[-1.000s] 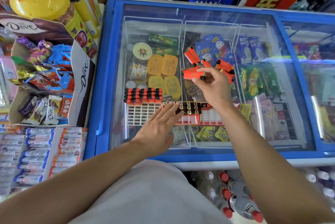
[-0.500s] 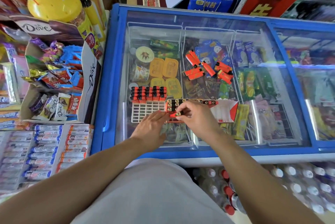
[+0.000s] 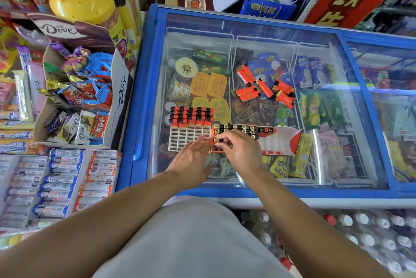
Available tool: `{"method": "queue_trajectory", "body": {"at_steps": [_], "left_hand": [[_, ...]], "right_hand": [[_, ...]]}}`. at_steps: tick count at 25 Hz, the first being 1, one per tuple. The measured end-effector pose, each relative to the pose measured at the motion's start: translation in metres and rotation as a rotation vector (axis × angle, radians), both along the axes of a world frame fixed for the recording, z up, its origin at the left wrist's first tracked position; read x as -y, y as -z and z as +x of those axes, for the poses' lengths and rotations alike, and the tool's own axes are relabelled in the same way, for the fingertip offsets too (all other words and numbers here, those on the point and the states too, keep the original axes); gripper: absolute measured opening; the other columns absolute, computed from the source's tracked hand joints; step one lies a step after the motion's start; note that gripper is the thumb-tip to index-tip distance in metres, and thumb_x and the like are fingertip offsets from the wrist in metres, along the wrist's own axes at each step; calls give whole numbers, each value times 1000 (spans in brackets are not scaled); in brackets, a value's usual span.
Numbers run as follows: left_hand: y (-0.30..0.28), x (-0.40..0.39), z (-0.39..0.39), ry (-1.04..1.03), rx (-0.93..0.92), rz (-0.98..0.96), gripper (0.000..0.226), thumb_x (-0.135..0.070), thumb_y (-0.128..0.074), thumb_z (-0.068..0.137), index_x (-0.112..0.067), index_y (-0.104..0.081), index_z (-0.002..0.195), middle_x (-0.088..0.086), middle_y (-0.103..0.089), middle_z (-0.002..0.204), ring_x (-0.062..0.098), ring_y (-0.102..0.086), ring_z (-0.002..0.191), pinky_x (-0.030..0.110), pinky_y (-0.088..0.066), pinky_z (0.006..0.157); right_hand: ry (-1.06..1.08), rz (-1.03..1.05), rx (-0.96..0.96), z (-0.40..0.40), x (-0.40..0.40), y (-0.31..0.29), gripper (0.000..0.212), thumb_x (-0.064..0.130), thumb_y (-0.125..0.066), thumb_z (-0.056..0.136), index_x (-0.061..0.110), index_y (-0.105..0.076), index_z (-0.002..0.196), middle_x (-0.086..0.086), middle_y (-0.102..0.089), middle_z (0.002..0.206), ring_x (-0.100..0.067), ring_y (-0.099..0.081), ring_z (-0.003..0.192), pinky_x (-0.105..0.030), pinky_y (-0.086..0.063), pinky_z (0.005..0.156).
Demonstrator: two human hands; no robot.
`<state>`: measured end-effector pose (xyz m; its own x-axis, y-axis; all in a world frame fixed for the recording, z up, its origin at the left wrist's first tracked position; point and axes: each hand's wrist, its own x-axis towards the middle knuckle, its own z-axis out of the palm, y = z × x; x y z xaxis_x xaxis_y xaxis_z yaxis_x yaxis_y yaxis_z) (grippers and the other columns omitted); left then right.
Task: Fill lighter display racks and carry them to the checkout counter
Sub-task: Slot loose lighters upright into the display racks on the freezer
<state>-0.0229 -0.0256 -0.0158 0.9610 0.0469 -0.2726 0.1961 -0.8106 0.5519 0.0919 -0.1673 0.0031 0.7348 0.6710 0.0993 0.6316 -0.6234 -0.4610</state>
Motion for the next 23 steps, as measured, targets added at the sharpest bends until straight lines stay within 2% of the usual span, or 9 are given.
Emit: {"method": "queue_trajectory", "body": {"at_steps": [3, 5, 10, 13, 16, 19, 21, 23], "left_hand": [[-5, -2, 2, -97, 73, -34, 63, -22, -65, 92, -15, -42, 150, 2, -30, 165, 18, -14, 155, 31, -7, 123], [-8, -1, 3, -136, 97, -61, 54, -19, -67, 91, -16, -48, 142, 2, -37, 161, 19, -21, 154, 32, -12, 123], [-12, 0, 5, -155, 154, -95, 36, -16, -69, 87, -19, -57, 121, 0, -55, 143, 20, -44, 139, 38, -33, 119], [-14, -1, 8, -180, 164, -101, 31, -16, -67, 88, -18, -58, 118, -1, -60, 135, 19, -49, 130, 37, -37, 114], [-14, 0, 7, -190, 142, -94, 38, -18, -66, 90, -18, -55, 126, 0, -59, 136, 19, -49, 131, 34, -34, 115], [-16, 0, 8, -186, 97, -97, 59, -13, -63, 90, -20, -44, 145, 2, -55, 142, 20, -46, 135, 41, -36, 117], [-15, 0, 8, -141, 47, -92, 73, -9, -58, 90, -28, -33, 157, 0, -44, 155, 19, -38, 143, 41, -31, 121], [-12, -2, 8, -81, 8, -57, 81, -11, -55, 92, -36, -20, 161, -3, -32, 163, 18, -29, 149, 40, -24, 124]], "right_hand": [[-24, 8, 15, -2, 3, 2, 23, 26, -80, 82, 26, -76, 104, 10, -72, 88, -10, -67, 74, -28, -55, 59], [-16, 19, 8, -2, 4, 2, 23, 26, -78, 84, 26, -75, 107, 9, -75, 94, -11, -70, 79, -31, -57, 62], [-26, 30, 17, 0, 8, 7, 23, 26, -74, 88, 27, -75, 111, 8, -76, 93, -12, -72, 78, -30, -57, 62], [-20, 17, 7, 3, 10, 6, 21, 26, -75, 88, 29, -75, 109, 10, -76, 89, -10, -71, 72, -23, -52, 57], [-45, 7, 16, 2, 7, -5, 22, 34, -77, 85, 30, -75, 107, 13, -76, 86, -5, -67, 64, -17, -46, 53], [16, 92, -29, 27, -2, -28, 21, 40, -67, 93, 28, -73, 109, 14, -74, 94, -1, -62, 59, -24, -53, 50], [219, 90, -172, 67, -12, -38, 24, 38, -64, 95, 27, -68, 116, 14, -71, 101, -5, -66, 70, -29, -56, 60], [418, 72, -374, 111, -22, -40, 38, 37, -67, 94, 20, -61, 127, 10, -66, 107, -11, -65, 94, -23, -49, 73]]}}
